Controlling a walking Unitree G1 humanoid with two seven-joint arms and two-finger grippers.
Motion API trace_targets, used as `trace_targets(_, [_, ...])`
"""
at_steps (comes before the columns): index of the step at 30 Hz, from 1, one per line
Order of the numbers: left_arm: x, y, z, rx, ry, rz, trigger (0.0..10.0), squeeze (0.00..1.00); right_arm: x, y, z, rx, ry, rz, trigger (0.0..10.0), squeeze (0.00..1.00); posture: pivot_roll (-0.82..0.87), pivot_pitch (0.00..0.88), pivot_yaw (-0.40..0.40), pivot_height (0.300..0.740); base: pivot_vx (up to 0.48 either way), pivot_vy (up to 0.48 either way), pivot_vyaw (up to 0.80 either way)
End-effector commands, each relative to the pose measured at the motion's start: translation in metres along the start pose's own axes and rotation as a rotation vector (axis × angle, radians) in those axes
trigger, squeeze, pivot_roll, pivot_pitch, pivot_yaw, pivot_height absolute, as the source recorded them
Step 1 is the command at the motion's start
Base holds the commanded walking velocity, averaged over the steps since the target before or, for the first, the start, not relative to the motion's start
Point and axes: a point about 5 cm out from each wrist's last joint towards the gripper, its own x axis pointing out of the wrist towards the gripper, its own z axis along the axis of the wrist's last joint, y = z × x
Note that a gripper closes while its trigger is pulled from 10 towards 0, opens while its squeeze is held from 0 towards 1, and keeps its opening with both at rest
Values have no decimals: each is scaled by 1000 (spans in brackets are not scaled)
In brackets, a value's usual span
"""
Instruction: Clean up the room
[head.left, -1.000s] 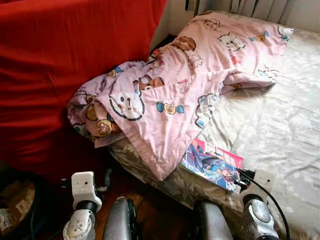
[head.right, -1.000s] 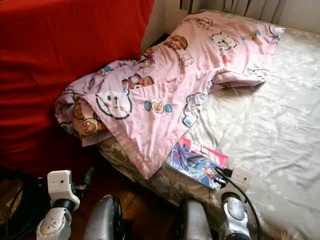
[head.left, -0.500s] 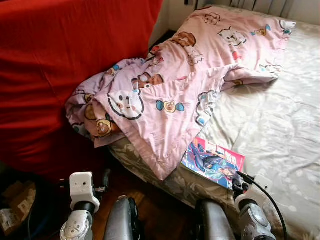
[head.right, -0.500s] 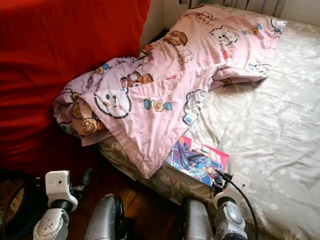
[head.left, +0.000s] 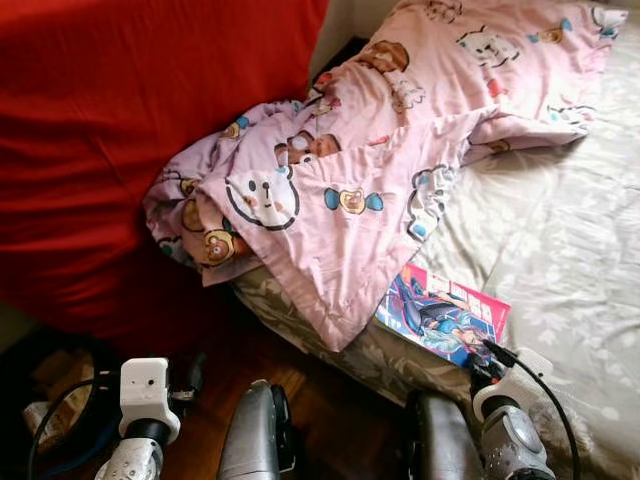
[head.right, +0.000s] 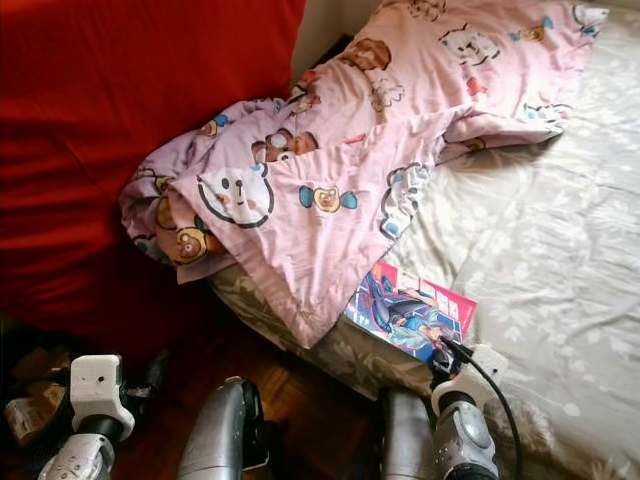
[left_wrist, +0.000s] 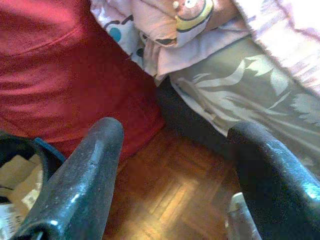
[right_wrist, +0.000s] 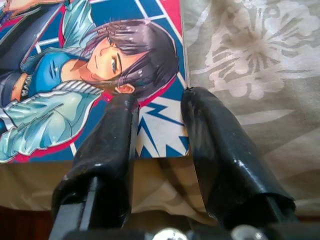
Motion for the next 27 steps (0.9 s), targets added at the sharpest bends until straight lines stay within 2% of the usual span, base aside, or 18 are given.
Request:
trace_targets(1, [-6,7,-3,10,29,10,10000,0,-1,-1,-3,41,0,11,10000,0,57,287,131,591,0,0,0])
trace_targets(27, [-6,7,-3,10,29,10,10000,0,-1,-1,-3,41,0,11,10000,0,57,287,131,591,0,0,0])
